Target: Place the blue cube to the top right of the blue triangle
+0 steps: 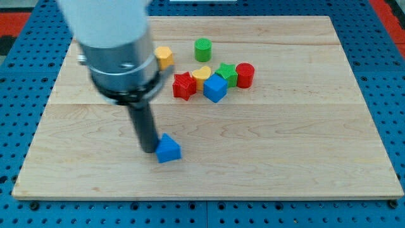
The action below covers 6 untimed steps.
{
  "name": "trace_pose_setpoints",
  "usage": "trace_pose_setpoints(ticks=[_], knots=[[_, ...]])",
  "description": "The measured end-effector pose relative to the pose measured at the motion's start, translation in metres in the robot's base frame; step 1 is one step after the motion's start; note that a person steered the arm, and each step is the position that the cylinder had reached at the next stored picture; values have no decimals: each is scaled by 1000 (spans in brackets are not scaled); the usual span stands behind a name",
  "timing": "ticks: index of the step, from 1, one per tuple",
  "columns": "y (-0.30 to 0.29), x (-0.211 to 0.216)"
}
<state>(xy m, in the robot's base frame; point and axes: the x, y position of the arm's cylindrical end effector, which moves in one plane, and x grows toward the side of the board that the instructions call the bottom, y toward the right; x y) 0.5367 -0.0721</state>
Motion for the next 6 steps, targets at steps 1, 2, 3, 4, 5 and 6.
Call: trace_pose_setpoints(ticks=[1,2,3,4,5,6], knots=[[20,-37],[141,-50],[144,-102],[104,-148],[90,-168],[46,-172]])
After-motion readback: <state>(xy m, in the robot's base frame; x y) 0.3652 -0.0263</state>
